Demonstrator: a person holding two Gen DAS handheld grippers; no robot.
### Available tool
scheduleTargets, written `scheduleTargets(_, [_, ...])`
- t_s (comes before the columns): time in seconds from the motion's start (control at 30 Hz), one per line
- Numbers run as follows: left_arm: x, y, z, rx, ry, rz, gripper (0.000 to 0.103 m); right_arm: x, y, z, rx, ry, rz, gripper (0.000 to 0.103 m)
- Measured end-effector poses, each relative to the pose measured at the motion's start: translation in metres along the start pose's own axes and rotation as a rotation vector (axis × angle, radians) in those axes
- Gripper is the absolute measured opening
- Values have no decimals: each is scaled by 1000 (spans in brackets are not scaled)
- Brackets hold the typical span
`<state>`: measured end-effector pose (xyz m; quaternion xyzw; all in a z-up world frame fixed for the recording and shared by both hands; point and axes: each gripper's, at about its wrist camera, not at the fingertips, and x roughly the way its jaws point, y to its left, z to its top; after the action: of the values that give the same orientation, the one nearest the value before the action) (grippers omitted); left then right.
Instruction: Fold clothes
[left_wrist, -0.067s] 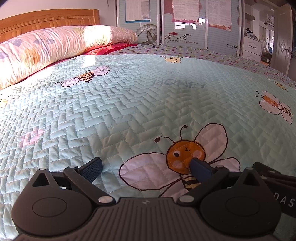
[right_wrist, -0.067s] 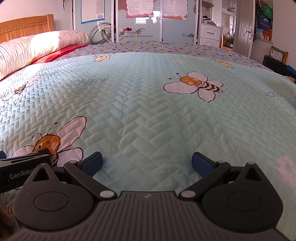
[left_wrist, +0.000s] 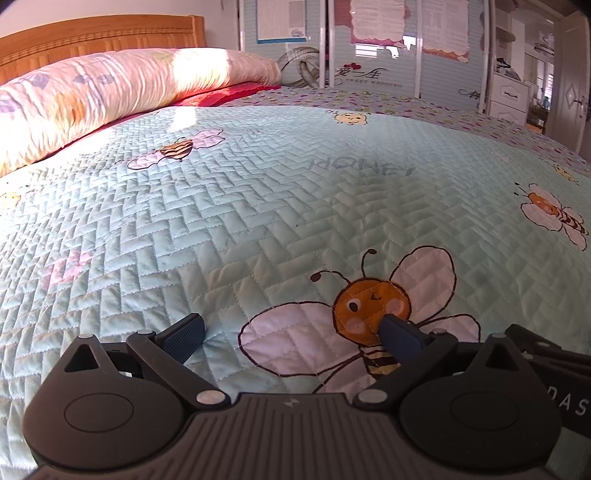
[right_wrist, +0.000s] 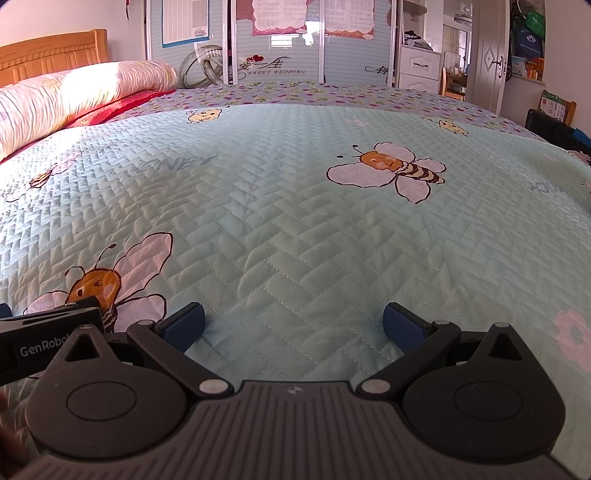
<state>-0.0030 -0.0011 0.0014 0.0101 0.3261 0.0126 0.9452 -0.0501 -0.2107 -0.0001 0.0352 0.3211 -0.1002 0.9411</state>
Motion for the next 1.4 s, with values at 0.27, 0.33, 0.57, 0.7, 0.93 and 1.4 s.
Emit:
scheduleTargets(0.27, [-69,-27,-33,-75,92,66,103,-39,-21,-9,-96,119,311,102])
scheduleTargets(0.33, [-94,-41,-45,-86,146,47,103,-64,-37,-20,-81,146,396,102])
scheduleTargets(0.57, [-162,-107,-85,13,323,-39,103,-174,-160,-59,-25,73,253,102])
scheduleTargets(0.7, [-177,-140,-62,26,402,-157,103,-193,-225,-49,84,48,151,102])
scheduleTargets(0.93, [-229,-219,11,211,229,-136,103,-190,-301,9,191,-44,-89,102])
scheduleTargets(1.4, [-328,-301,34,313,78,-236,103,-327,-366,19,359,-401,-160,102])
